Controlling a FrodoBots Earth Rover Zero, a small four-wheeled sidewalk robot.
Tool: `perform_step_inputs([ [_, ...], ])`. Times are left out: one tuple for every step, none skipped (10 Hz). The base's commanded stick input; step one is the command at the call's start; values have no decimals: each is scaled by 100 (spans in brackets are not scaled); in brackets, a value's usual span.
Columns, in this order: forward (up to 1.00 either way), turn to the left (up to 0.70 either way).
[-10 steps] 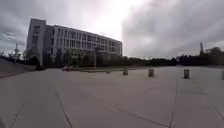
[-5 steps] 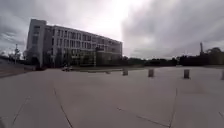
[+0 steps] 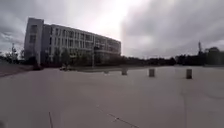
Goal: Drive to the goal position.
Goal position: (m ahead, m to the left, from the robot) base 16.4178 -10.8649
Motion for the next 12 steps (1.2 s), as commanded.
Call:
perform_step_inputs([
  [70,-29],
  [70,-29],
  [70,-21],
  [70,-12],
  [70,-6],
  [70,0],
  [70,0],
  [70,0],
  [70,0],
  [70,-4],
  [70,-10],
  [70,-20],
])
